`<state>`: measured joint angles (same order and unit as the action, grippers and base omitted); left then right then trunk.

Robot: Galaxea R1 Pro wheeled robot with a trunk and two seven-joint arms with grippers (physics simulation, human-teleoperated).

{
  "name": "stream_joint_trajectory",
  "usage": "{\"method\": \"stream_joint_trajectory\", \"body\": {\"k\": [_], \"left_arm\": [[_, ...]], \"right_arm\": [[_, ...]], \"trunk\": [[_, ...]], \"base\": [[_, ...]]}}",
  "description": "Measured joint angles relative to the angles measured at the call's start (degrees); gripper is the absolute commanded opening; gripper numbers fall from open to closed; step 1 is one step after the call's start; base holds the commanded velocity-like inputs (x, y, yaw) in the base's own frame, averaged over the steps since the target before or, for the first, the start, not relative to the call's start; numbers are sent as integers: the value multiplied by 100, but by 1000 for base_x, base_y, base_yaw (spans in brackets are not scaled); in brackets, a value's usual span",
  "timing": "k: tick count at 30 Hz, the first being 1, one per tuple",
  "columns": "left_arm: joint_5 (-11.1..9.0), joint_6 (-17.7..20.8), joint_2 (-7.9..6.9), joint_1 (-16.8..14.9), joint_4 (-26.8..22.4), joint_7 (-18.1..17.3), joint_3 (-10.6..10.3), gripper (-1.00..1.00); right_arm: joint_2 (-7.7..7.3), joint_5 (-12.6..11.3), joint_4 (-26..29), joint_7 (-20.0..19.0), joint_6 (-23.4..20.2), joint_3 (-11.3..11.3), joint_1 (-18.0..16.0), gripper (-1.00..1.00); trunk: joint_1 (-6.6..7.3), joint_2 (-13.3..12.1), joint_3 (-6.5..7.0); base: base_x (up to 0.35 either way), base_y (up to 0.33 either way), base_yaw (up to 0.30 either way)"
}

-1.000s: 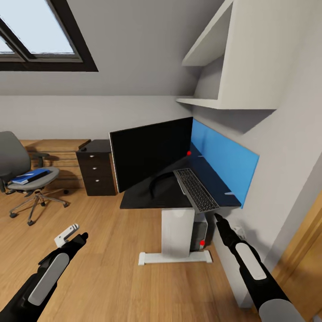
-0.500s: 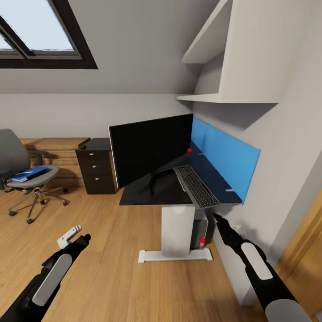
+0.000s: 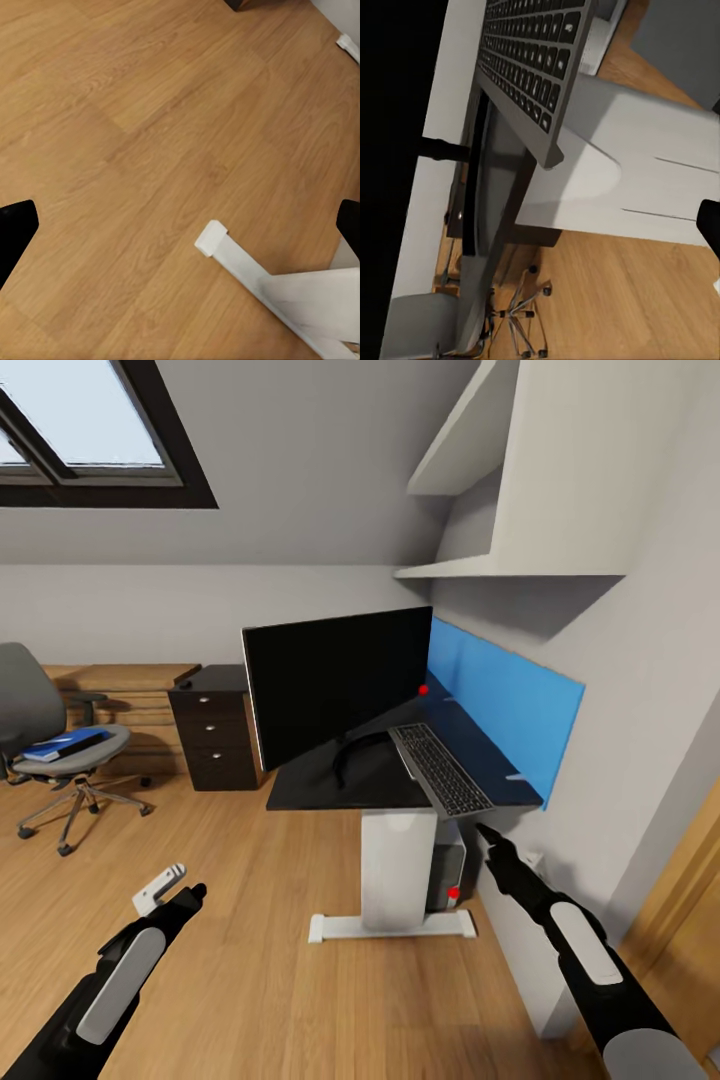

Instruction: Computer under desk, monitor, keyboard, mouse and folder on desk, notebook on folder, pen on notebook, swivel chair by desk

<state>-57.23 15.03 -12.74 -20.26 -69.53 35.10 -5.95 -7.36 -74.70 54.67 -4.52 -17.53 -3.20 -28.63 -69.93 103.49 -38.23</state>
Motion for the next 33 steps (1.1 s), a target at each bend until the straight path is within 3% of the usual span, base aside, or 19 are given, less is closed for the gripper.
{"method": "stream_joint_trajectory", "body": {"k": [12,20,33], "left_arm": [[-6,0,6,0,7,0,-33,100],[-7,-13,-8,0,9,0,-371,100],[-6,-17,-12,0,9,0,-453,100]], "right_arm": [[-131,-893,-15,-48,-377,-40,-1,100],[-139,-1025,-68,-42,-418,-289,1,100],[-136,-1029,-26,-106,-385,-385,-1,100]], "trunk": [[-264,481,-216],[-439,802,-359],[-725,1324,-593]], "base": [[0,0,0],[0,0,0],[0,0,0]]}}
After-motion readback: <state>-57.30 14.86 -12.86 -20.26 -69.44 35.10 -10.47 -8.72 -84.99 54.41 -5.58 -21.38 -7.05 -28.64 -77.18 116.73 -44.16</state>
